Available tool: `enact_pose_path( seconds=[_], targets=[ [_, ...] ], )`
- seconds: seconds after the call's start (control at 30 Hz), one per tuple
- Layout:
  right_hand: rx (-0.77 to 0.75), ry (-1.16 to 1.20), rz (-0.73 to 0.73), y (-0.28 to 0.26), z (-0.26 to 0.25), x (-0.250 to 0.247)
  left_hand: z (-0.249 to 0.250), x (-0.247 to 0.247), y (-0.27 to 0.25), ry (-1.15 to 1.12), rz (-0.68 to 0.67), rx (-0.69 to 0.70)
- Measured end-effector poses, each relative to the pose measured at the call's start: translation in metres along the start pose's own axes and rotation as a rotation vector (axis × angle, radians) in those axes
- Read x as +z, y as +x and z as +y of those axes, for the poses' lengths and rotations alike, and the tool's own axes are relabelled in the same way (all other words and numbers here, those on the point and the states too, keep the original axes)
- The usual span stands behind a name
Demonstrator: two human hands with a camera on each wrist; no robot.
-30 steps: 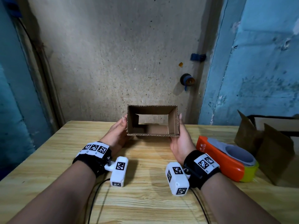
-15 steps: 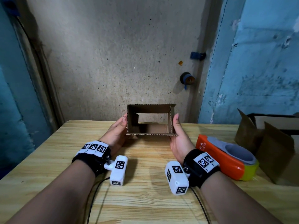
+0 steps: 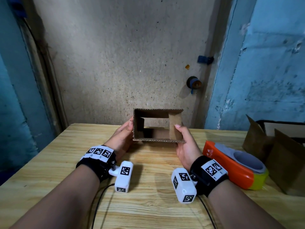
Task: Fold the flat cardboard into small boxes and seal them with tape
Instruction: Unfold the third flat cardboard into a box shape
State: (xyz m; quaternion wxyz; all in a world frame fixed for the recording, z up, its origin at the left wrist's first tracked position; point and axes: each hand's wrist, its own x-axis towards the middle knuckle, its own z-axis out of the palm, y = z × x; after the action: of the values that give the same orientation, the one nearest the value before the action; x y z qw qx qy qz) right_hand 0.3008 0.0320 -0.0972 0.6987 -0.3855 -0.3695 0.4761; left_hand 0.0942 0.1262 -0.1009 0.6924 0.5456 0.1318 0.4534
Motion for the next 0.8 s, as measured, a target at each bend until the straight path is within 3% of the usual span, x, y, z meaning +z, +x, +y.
enact_pose_path(
  seconds=[0.8],
  targets=[
    [-0.011,0.013,0.073,-0.002,-0.006,0.001,0.007,-0.001,-0.002,-0.07,-0.05,-0.081]
  ],
)
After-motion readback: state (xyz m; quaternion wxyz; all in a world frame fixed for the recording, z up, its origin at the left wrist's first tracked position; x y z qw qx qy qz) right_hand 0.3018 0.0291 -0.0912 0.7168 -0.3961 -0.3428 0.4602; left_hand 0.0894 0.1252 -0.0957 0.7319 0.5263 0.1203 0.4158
